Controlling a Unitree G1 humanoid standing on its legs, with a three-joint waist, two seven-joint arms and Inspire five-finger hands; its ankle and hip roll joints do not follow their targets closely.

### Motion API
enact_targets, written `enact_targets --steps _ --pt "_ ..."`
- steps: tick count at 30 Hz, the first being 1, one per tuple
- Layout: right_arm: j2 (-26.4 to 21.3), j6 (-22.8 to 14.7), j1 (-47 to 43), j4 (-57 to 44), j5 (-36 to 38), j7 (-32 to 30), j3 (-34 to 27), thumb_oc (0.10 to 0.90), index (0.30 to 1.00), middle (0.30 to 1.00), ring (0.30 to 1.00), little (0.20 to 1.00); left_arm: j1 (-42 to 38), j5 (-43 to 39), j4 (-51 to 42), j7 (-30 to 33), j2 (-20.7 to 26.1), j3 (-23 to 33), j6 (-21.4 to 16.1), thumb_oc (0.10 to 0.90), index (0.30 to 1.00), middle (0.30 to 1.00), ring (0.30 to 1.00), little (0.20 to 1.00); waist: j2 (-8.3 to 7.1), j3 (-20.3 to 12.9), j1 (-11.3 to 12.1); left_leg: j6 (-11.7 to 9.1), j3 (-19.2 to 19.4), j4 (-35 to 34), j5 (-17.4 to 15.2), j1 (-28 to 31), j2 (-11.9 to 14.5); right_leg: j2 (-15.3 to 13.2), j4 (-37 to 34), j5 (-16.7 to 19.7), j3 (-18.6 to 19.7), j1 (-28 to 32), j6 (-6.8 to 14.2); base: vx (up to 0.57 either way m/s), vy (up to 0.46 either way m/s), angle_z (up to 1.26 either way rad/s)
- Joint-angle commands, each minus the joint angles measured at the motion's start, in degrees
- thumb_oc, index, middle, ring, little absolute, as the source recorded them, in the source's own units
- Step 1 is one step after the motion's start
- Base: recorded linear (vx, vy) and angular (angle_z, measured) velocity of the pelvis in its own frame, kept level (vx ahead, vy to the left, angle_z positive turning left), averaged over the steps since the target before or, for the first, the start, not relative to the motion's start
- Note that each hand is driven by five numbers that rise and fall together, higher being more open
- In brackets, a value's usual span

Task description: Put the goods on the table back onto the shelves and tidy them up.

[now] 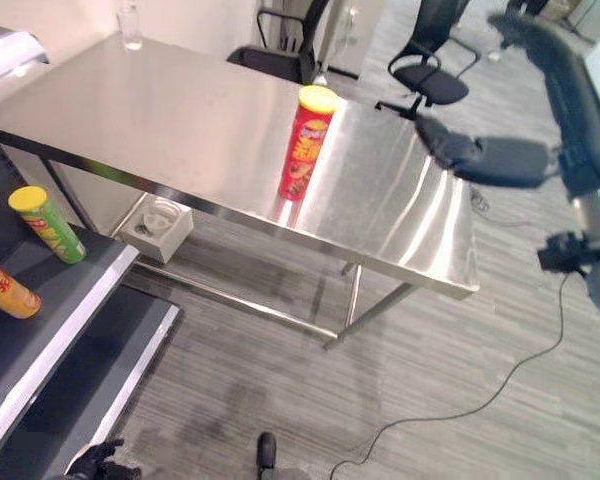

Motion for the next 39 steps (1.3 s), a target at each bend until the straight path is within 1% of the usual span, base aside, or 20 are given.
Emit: enact_targets --steps 1,2,4,7,11,18,21,22,23,24,25,26,28,29,31,32,33,35,37,39 --pt "-3.3 -2.8 -7.6 3.4 3.6 -3.0 -0.5 0.8 0.9 0.9 0.9 0.9 -1.2 0.0 1.8 0.7 1.2 -2.7 -2.1 0.8 0.9 0.9 0.9 0.9 1.02 -3.6 2.1 -3.8 4.0 1.2 3.4 -5.0 -0.5 4.9 5.3 -8.5 -0.7 3.3 1.8 0.05 0.001 -0.26" --pt "-3.0 -2.9 -9.4 3.3 2.9 -3.1 1.2 0.8 0.9 0.9 0.9 0.9 -1.2 0.2 1.4 0.5 1.3 -3.7 -2.2 0.8 0.9 0.9 0.9 0.9 1.51 -3.1 2.6 -3.8 3.6 1.3 3.7 -6.2 -1.5 5.4 6.2 -8.8 0.0 3.3 1.9 0.12 0.048 -0.32" --pt "-0.8 -2.2 -11.0 3.8 1.4 -3.8 2.5 0.8 0.9 0.9 0.9 0.9 0.3 0.7 1.7 0.2 -0.1 -3.9 -2.0 0.8 0.9 0.9 0.9 0.9 3.14 -3.6 2.6 -2.4 3.2 -0.2 3.7 -3.9 -2.0 6.4 8.3 -10.7 1.4 3.8 1.5 0.19 0.091 -0.27" --pt "-1.0 -2.1 -9.5 1.6 -0.7 -3.0 1.1 0.8 0.9 0.9 0.9 0.9 1.4 1.6 2.4 -0.4 -0.2 -4.2 -2.0 0.8 0.9 0.9 0.9 0.9 3.13 -4.8 2.1 -2.1 3.4 -3.2 4.4 -1.5 -1.8 6.0 9.3 -11.9 1.0 4.2 1.5 0.16 0.064 -0.1" --pt "-0.5 -2.2 -12.8 1.0 -0.7 -2.6 4.8 0.8 0.9 0.9 0.9 0.9 0.5 2.0 2.7 -0.4 -0.4 -4.5 -2.0 0.8 0.9 0.9 0.9 0.9 3.66 -6.0 1.6 -2.0 4.6 -7.7 5.8 1.6 -1.4 5.3 9.9 -11.9 1.1 4.2 2.1 0.14 0.053 -0.05" --pt "0.3 -2.0 -16.9 1.3 -1.2 -2.2 8.9 0.8 0.9 0.9 0.9 0.9 0.0 2.4 1.5 -0.2 -0.6 -5.5 -2.3 0.8 0.9 0.9 0.9 0.9 4.5 -6.4 1.6 -1.2 6.2 -9.1 4.8 4.2 -1.4 3.9 12.9 -12.3 1.1 4.2 3.3 0.1 0.062 -0.22" --pt "1.1 -1.7 -17.2 1.9 -1.6 -2.1 9.4 0.8 0.9 0.9 0.9 0.9 0.4 2.3 1.1 -0.3 -0.8 -5.8 -2.3 0.8 0.9 0.9 0.9 0.9 4.84 -6.4 1.9 -0.1 6.6 -9.2 2.9 6.5 -2.1 2.2 20.8 -12.3 -0.2 2.3 5.0 0.13 0.093 -0.02" --pt "1.5 -1.7 -17.2 1.8 -1.6 -2.0 9.1 0.8 0.9 0.9 0.9 0.9 0.7 2.2 0.9 -0.3 -0.9 -5.8 -2.2 0.8 0.9 0.9 0.9 0.9 4.91 -6.1 1.9 0.4 6.6 -9.0 2.5 7.2 -2.4 1.3 24.4 -9.2 -0.9 1.0 5.9 0.06 0.053 -0.06" --pt "1.5 -1.7 -17.1 1.7 -1.6 -2.0 9.0 0.8 0.9 0.9 0.9 0.9 0.7 2.2 0.9 -0.3 -0.9 -5.8 -2.2 0.8 0.9 0.9 0.9 0.9 4.86 -6.0 1.9 0.5 6.7 -9.0 2.6 7.2 -2.5 1.2 24.8 -9.3 -0.8 0.8 6.0 0.03 0.06 -0.12" --pt "2.0 -1.7 -17.4 1.2 -1.5 -1.9 9.0 0.8 0.9 0.9 0.9 0.9 0.8 2.2 0.8 -0.3 -0.9 -6.0 -2.1 0.8 0.9 0.9 0.9 0.9 4.95 -5.3 1.9 1.1 6.9 -8.8 2.5 7.6 -2.7 0.4 30.0 -5.8 -1.1 -1.1 6.8 0.0 0.107 -0.06" --pt "2.5 -1.6 -17.8 0.5 -1.4 -1.8 9.1 0.8 0.9 0.9 0.9 0.9 0.8 2.3 0.9 -0.3 -0.7 -6.2 -1.7 0.8 0.9 0.9 0.9 0.9 6.2 -3.7 1.4 1.8 6.8 -8.8 2.6 8.8 -1.7 0.2 39.1 -3.6 -2.2 -4.9 6.8 0.01 0.121 -0.16" --pt "3.1 -1.6 -17.5 0.4 -1.3 -1.5 9.2 0.8 0.9 0.9 0.9 0.9 1.0 2.5 1.1 -0.3 -0.4 -5.9 -1.6 0.8 0.9 0.9 0.9 0.9 6.75 -3.2 1.4 2.0 6.5 -8.8 2.7 9.1 -1.3 0.0 42.9 -4.4 -2.7 -7.0 6.4 0.03 0.085 0.0" --pt "3.7 -1.6 -16.7 -0.2 -1.1 -0.9 8.8 0.8 0.9 0.9 0.9 0.9 1.6 2.6 1.4 -0.4 -0.2 -5.3 -1.5 0.8 0.9 0.9 0.9 0.9 6.94 -3.2 1.4 1.7 6.4 -8.7 2.6 9.2 -0.9 -1.3 44.6 -5.4 -3.4 -8.5 6.0 0.04 -0.04 0.07" --pt "3.6 -1.4 -15.6 -1.2 -1.0 -0.2 8.2 0.8 0.9 0.9 0.9 0.9 1.5 2.7 1.6 -0.4 0.1 -4.6 -1.6 0.8 0.9 0.9 0.9 0.9 7.04 -3.3 1.6 0.8 6.3 -8.8 2.4 9.4 -0.1 -3.8 41.2 -7.3 -4.5 -9.2 5.3 0.08 -0.139 0.06" --pt "2.8 -1.3 -14.4 -1.9 1.0 0.2 7.1 0.8 0.9 0.9 0.9 0.9 0.4 2.5 1.6 -0.1 0.2 -4.9 -1.9 0.8 0.9 0.9 0.9 0.9 6.46 -3.2 0.8 -0.7 5.0 -8.8 2.2 8.9 0.4 -3.7 32.1 -9.8 -3.1 -8.6 4.9 0.07 -0.173 -0.06" --pt "2.8 -1.3 -14.2 -2.0 1.0 0.2 6.8 0.8 0.9 0.9 0.9 0.9 0.4 2.5 1.6 -0.1 0.2 -5.0 -1.9 0.8 0.9 0.9 0.9 0.9 6.57 -3.2 0.8 -0.8 4.9 -8.7 2.1 8.9 0.6 -3.5 31.5 -9.7 -3.4 -8.2 4.9 0.06 -0.204 0.09" --pt "1.9 -1.8 -13.7 -1.6 3.0 0.0 6.2 0.8 0.9 0.9 0.9 0.9 -0.2 3.2 1.6 0.0 0.9 -5.6 -2.3 0.8 0.9 0.9 0.9 0.9 5.02 -3.9 0.3 -1.7 4.3 -8.8 1.4 8.7 0.0 -2.9 18.7 -9.1 -0.5 -5.1 6.2 0.1 -0.211 0.24" --pt "2.8 -1.6 -11.9 -2.5 3.5 0.4 4.7 0.8 0.9 0.9 0.9 0.9 0.2 3.1 2.0 0.6 0.5 -4.7 -2.3 0.8 0.9 0.9 0.9 0.9 3.9 -5.4 0.8 -2.3 4.6 -9.2 0.8 9.2 0.4 -2.5 14.0 -9.0 -0.1 -2.3 6.0 0.12 -0.188 0.42" --pt "3.0 -1.9 -11.0 -3.3 3.8 0.6 4.3 0.8 0.9 0.9 0.9 0.9 0.3 2.4 2.4 0.9 -0.1 -4.1 -2.1 0.8 0.9 0.9 0.9 0.9 3.65 -6.3 1.0 -2.9 4.8 -9.5 1.0 9.3 1.1 -2.2 12.2 -8.4 -0.2 -1.1 5.9 0.06 -0.162 0.41" --pt "2.6 -1.7 -9.9 -4.9 5.1 1.8 3.8 0.8 0.9 0.9 0.9 0.9 0.0 2.2 2.5 1.2 -1.2 -4.4 -2.2 0.8 0.9 0.9 0.9 0.9 3.43 -6.8 0.8 -3.9 4.3 -9.7 2.0 8.2 2.5 -1.3 9.2 -6.2 -0.1 -0.6 5.7 0.0 -0.249 0.15"
